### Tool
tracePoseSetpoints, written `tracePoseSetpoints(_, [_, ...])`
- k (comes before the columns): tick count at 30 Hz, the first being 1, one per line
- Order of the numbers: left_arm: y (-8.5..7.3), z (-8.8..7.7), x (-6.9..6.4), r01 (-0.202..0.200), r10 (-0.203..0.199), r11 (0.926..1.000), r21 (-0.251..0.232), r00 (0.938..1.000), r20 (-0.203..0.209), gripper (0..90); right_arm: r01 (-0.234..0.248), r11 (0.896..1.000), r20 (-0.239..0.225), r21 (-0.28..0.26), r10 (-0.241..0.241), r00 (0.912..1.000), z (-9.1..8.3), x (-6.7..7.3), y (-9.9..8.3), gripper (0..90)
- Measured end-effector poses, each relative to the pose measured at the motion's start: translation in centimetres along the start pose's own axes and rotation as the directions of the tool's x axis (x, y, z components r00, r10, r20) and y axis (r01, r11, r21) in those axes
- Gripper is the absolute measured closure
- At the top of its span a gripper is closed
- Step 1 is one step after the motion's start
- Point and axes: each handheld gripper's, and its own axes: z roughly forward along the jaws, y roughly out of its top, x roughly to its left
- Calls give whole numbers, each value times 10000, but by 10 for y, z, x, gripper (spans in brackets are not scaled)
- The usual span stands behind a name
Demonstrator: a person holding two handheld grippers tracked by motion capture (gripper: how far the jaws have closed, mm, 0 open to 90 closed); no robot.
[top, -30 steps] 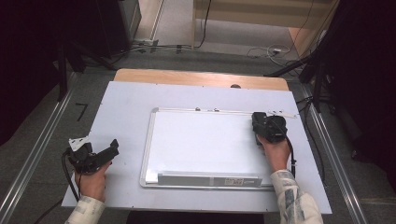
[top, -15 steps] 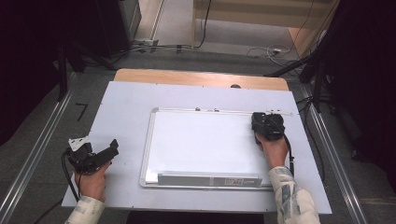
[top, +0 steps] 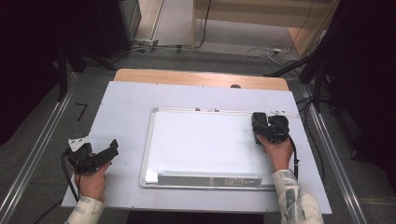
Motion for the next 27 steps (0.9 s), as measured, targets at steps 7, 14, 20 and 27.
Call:
tracePoseSetpoints(7, [0, 0, 0, -54, 54, 10000, 21, 10000, 7, 11, -180, 9994, -743, -292, 158, 9971, -22, -4, -4, 189])
tracePoseSetpoints(14, [0, 1, -2, -62, 62, 10000, 20, 10000, 45, 11, -12, 9993, -895, -368, -21, 9960, -37, -7, -12, 183])
tracePoseSetpoints(20, [0, 1, -3, -127, 127, 9999, 42, 9999, 34, 11, 203, 9988, -1080, -450, -251, 9938, -50, -6, -17, 183])
tracePoseSetpoints(27, [0, 1, -4, -120, 120, 9999, 55, 9999, 39, 11, 520, 9973, -1089, -526, -575, 9924, -60, -4, -22, 183])
